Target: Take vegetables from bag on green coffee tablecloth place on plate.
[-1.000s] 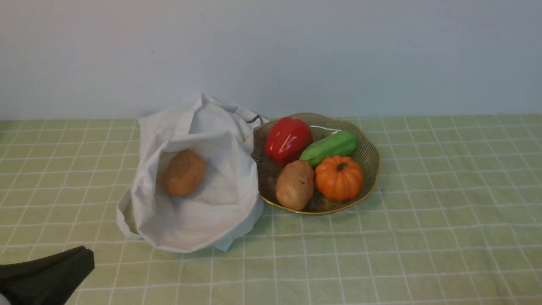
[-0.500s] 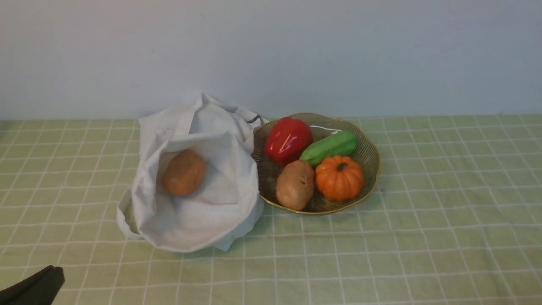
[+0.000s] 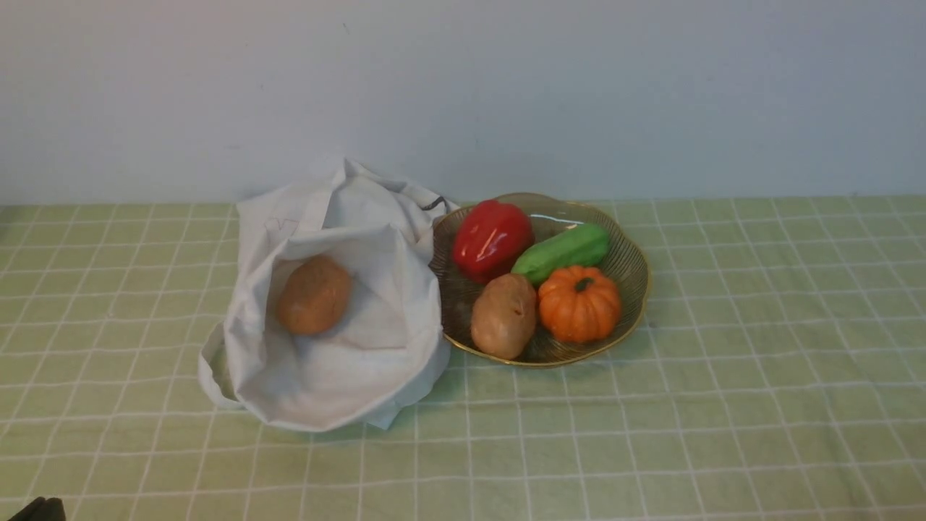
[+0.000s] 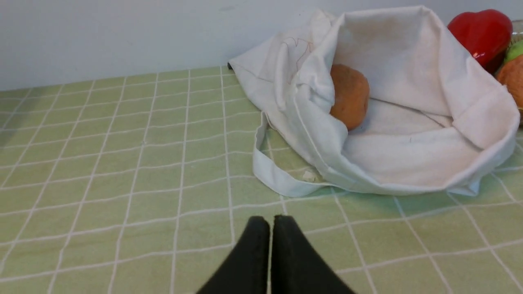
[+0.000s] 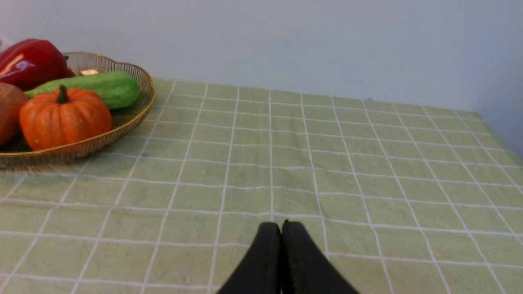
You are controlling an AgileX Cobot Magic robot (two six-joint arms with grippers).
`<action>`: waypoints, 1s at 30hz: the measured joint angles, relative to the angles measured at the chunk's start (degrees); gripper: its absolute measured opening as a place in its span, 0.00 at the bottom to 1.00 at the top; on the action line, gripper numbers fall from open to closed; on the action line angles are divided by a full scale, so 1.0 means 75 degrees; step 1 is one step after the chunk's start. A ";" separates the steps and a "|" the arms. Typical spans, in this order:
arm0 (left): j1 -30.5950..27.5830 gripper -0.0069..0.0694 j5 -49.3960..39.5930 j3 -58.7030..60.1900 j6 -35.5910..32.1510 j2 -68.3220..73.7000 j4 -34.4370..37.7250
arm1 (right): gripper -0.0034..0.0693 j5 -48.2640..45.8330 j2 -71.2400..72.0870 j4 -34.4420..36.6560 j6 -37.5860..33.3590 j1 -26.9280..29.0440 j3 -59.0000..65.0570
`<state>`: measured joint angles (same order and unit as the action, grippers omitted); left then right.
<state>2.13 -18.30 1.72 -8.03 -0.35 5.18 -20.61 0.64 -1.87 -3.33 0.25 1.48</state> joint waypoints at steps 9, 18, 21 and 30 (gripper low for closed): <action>-0.0222 0.09 -0.0390 -0.0001 0.0000 -0.0031 -0.0062 | 0.03 0.0000 0.0000 0.0000 0.0000 0.0000 0.0000; -0.0222 0.09 -0.0390 -0.0001 0.0000 -0.0031 -0.0062 | 0.03 0.0000 0.0000 0.0000 0.0000 0.0000 0.0000; -0.0222 0.09 -0.0390 -0.0001 0.0000 -0.0031 -0.0062 | 0.03 0.0000 0.0000 0.0000 0.0000 0.0000 0.0000; -0.0222 0.09 -0.0390 -0.0001 0.0000 -0.0031 -0.0062 | 0.03 0.0000 0.0000 0.0000 0.0000 0.0000 0.0000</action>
<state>0.47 -21.22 1.71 -8.03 -0.58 4.71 -20.61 0.64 -1.87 -3.33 0.25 1.48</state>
